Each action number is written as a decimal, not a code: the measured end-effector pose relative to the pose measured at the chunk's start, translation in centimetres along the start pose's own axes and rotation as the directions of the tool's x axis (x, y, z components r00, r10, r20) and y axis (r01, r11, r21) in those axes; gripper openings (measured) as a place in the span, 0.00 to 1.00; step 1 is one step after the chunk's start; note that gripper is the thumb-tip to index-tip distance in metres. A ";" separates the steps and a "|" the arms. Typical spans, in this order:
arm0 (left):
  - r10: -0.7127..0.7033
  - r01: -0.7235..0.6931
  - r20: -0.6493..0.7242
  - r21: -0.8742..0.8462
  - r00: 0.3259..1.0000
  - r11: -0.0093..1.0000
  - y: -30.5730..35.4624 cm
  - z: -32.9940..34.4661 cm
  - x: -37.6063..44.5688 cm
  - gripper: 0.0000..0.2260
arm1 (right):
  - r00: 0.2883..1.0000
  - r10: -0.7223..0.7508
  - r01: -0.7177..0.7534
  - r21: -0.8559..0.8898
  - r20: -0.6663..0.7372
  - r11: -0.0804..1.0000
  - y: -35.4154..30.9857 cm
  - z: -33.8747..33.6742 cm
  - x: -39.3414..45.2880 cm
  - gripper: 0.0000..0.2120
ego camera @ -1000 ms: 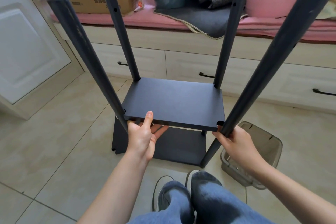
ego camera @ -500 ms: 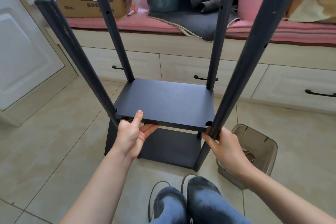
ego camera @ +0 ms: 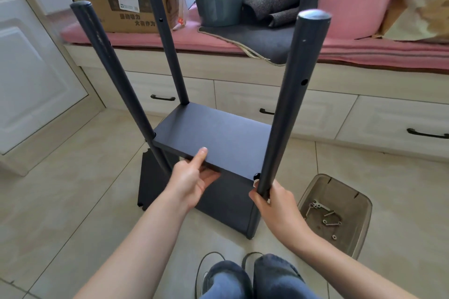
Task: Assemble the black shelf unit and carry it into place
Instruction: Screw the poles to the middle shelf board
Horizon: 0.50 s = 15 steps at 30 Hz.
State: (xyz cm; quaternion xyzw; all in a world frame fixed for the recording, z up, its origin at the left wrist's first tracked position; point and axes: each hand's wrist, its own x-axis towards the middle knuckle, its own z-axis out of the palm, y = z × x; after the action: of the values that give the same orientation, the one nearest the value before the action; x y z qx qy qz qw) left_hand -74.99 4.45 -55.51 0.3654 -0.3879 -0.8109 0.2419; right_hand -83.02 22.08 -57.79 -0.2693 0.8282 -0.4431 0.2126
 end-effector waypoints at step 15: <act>-0.282 0.289 0.063 -0.166 0.957 0.943 -3.8 4.0 -3.9 0.15 | 0.990 0.044 -0.007 -0.270 0.133 0.963 -0.5 -5.6 1.0 0.20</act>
State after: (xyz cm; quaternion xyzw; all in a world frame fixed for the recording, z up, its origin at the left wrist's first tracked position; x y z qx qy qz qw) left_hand -76.13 11.17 -55.26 0.3795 -0.2633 -0.8750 0.1453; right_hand -87.01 24.65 -54.56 -0.3150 0.8673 -0.3043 0.2367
